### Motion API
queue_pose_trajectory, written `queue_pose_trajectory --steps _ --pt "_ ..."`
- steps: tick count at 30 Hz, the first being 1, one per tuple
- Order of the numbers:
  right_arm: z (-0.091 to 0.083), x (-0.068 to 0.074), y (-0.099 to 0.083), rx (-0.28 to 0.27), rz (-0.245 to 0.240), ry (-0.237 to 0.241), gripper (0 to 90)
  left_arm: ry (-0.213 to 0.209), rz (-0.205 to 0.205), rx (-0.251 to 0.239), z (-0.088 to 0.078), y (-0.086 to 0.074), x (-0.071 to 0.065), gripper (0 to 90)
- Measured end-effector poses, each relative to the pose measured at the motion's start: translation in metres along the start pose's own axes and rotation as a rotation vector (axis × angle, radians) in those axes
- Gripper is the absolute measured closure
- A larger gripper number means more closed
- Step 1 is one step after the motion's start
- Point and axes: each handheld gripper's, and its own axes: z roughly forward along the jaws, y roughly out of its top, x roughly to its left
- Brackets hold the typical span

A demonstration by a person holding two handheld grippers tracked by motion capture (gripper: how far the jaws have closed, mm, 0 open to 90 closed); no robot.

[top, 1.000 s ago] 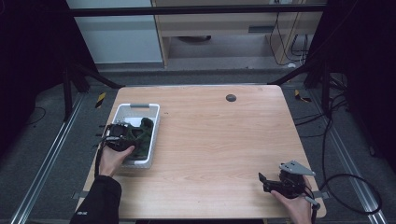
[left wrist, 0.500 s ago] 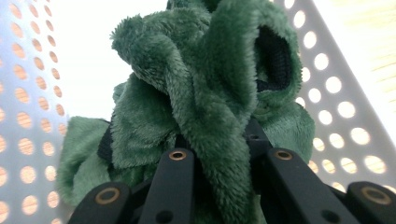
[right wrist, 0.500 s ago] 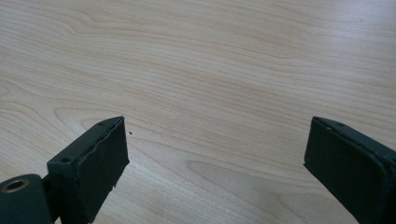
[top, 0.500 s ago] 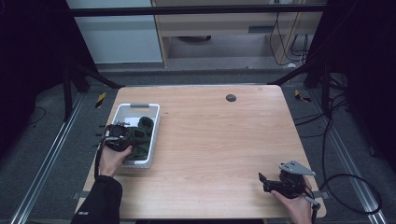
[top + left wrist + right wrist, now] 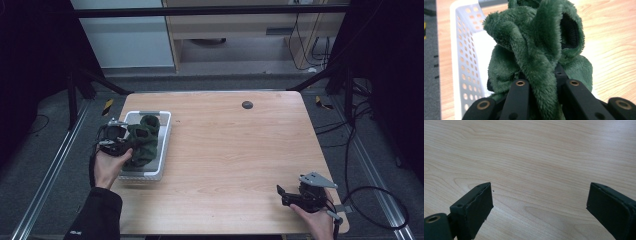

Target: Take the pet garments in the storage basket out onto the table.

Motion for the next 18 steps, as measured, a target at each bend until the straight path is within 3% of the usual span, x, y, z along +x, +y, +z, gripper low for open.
queue_pose_trajectory --steps 18 --pt "0.000 0.000 0.000 -0.004 -0.003 0.000 7.1 -0.017 0.026 -0.087 -0.045 0.018 -0.006 79.9"
